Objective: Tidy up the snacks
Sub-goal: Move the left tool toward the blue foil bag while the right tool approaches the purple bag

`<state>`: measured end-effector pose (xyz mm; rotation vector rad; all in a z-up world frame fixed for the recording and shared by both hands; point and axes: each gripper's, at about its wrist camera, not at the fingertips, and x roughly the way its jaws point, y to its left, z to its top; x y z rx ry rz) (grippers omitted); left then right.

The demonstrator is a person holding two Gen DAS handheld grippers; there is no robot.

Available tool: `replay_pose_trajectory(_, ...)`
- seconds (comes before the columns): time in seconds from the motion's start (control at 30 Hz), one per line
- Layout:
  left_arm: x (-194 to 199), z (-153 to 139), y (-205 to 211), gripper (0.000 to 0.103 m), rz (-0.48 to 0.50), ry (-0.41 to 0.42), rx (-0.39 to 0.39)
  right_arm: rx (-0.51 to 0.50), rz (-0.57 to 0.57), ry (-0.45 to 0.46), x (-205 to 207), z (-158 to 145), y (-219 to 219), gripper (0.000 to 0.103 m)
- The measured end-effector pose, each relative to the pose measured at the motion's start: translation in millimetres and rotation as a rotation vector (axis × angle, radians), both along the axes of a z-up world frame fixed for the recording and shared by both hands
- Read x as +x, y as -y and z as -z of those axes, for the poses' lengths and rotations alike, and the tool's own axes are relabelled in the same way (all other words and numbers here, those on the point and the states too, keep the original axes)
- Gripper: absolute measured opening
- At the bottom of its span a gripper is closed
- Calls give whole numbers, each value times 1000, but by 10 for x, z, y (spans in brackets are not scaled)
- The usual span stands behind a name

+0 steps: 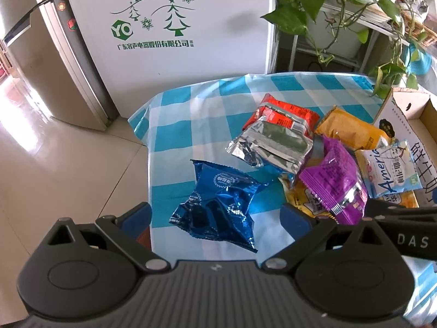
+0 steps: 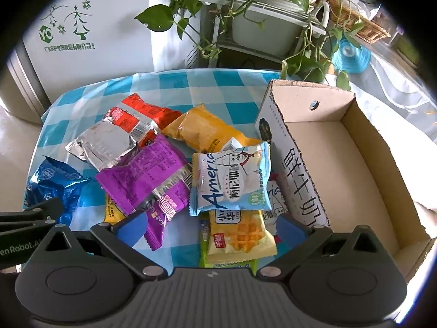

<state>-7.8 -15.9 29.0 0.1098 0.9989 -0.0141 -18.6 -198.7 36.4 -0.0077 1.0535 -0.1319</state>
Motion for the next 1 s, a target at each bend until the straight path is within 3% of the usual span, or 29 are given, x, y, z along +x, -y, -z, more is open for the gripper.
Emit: replay_pose_trajectory(1.0,2,-14,59,99,7,13,-12,-10,0,17,-20,-22,67,103)
